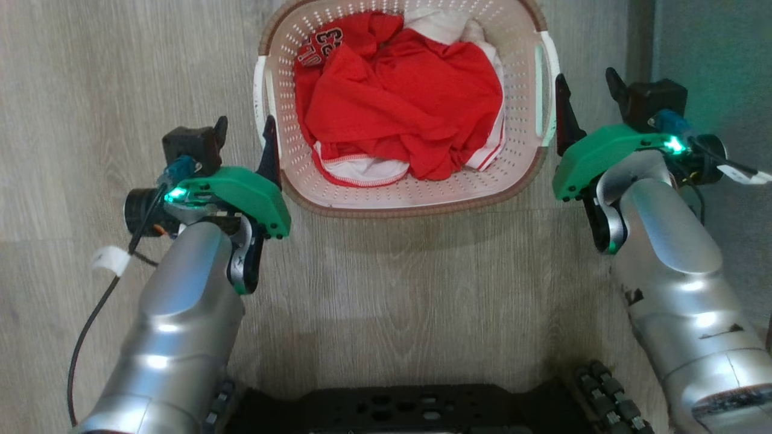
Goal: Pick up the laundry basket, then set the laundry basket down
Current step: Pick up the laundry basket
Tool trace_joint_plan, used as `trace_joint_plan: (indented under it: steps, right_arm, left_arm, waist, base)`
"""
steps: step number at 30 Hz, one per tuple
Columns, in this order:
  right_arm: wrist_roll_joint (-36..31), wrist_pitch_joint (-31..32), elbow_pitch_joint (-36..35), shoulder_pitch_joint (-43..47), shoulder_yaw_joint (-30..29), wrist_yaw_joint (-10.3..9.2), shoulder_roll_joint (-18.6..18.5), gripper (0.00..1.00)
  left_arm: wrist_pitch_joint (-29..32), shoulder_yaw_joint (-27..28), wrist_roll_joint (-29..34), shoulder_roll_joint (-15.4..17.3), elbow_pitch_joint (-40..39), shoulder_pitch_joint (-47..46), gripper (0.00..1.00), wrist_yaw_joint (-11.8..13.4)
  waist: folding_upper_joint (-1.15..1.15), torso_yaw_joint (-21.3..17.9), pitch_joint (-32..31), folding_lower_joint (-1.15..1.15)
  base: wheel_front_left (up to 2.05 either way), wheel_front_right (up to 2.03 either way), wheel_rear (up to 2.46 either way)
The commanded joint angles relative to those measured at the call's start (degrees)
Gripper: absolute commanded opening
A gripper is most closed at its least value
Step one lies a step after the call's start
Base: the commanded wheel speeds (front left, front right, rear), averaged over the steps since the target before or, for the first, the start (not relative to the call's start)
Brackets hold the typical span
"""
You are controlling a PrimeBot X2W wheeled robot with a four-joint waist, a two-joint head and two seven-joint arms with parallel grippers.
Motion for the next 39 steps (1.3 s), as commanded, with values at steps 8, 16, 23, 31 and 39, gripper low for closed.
trace_joint_plan:
  steps: [8, 16, 23, 31, 39]
  right_arm:
    - [0.68, -0.7, 0.84, -2.39, 2.11, -0.09, 0.57, 1.0]
    - [1.17, -0.7, 2.21, -5.72, 2.8, -0.09, 0.57, 1.0]
    - [1.4, -0.7, 2.77, -6.66, 3.24, -0.09, 0.57, 1.0]
    - [2.23, -0.7, 4.17, -7.91, 4.52, -0.09, 0.57, 1.0]
    - [3.77, -0.7, 7.9, -10.07, 6.1, -0.09, 0.57, 0.36]
  left_arm:
    - [-0.46, -1.87, -1.02, 1.12, 3.73, -4.16, 1.0, 0.49]
    - [-0.46, -3.85, -2.18, 1.12, 5.71, -8.67, 1.0, 0.95]
    - [-0.46, -6.11, -3.72, 1.12, 7.12, -10.81, 1.0, 1.54]
    - [-0.46, -7.69, -5.0, 1.12, 7.72, -12.25, 1.0, 2.34]
    - [-0.46, -9.48, -6.38, 1.11, 8.01, -13.16, 0.41, 3.01]
  waist:
    - [0.0, 0.32, 4.85, 0.0]
    - [0.0, 0.42, 9.02, 0.0]
    - [0.0, 0.68, 10.34, 0.0]
    - [0.0, 0.8, 11.25, 0.0]
    - [0.0, 1.06, 12.07, 0.0]
  base:
    - [0.0, 0.0, 0.0]
    - [0.0, 0.0, 0.0]
    - [0.0, 0.0, 0.0]
    - [0.0, 0.0, 0.0]
    - [0.0, 0.0, 0.0]
